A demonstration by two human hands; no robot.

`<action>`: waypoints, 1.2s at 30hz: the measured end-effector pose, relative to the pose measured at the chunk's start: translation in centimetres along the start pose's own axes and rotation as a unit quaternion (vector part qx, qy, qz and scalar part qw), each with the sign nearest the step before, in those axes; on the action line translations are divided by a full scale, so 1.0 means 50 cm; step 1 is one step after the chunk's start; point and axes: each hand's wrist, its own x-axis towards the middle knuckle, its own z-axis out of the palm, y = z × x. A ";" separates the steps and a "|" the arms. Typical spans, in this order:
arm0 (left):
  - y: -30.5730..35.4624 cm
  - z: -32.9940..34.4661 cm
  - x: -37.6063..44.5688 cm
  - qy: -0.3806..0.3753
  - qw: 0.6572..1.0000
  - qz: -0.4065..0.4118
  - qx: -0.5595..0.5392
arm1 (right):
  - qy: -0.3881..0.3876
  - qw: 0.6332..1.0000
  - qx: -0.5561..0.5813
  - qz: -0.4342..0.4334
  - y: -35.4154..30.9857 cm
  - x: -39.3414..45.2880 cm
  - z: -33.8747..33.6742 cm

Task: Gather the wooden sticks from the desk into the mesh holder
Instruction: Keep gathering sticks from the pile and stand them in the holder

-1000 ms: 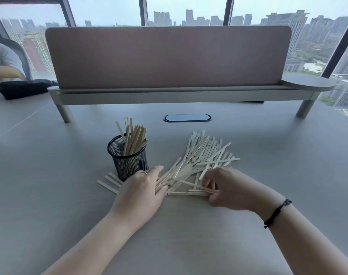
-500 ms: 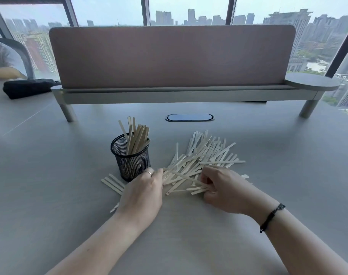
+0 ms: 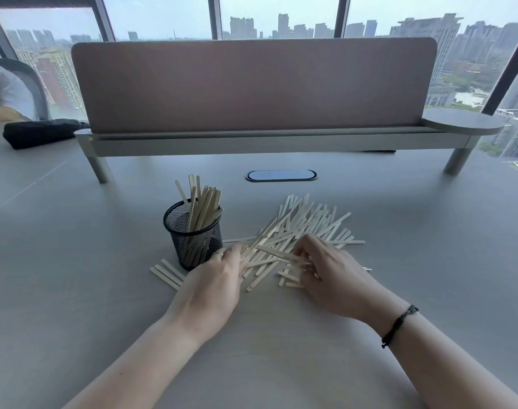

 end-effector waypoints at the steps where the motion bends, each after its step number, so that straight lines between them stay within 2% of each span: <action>1: -0.002 -0.002 0.000 0.003 1.000 0.002 -0.025 | 0.000 1.000 -0.002 0.001 -0.003 -0.001 0.001; 5: 0.001 -0.026 0.001 0.011 0.993 0.013 -0.114 | 0.001 1.000 -0.019 -0.004 -0.001 0.001 0.008; 8: -0.002 -0.034 0.003 0.010 0.991 0.007 -0.132 | 0.003 0.999 -0.043 -0.004 0.000 0.001 0.011; 12: -0.003 -0.029 0.004 -0.033 0.990 -0.003 -0.139 | 0.012 0.997 -0.070 -0.005 0.005 0.005 0.018; 17: 0.001 -0.028 0.004 -0.066 0.983 -0.045 -0.167 | 0.049 0.996 -0.067 -0.033 0.012 0.008 0.022; 20: 0.003 -0.033 0.011 -0.062 0.966 -0.105 -0.227 | 0.072 0.994 -0.074 -0.037 0.010 0.013 0.023; 22: 0.009 -0.042 0.018 -0.036 0.960 -0.115 -0.253 | 0.091 0.992 -0.080 -0.036 0.007 0.018 0.019; 27: 0.012 -0.057 0.041 0.062 0.964 -0.074 -0.248 | 0.134 0.988 -0.065 -0.029 -0.018 0.033 0.009; 32: 0.048 -0.074 0.062 0.105 0.939 -0.049 -0.324 | 0.160 0.986 0.032 -0.018 -0.068 0.045 -0.012; 36: 0.086 -0.076 0.074 0.134 0.901 -0.029 -0.412 | 0.163 0.974 0.155 -0.030 -0.120 0.059 -0.027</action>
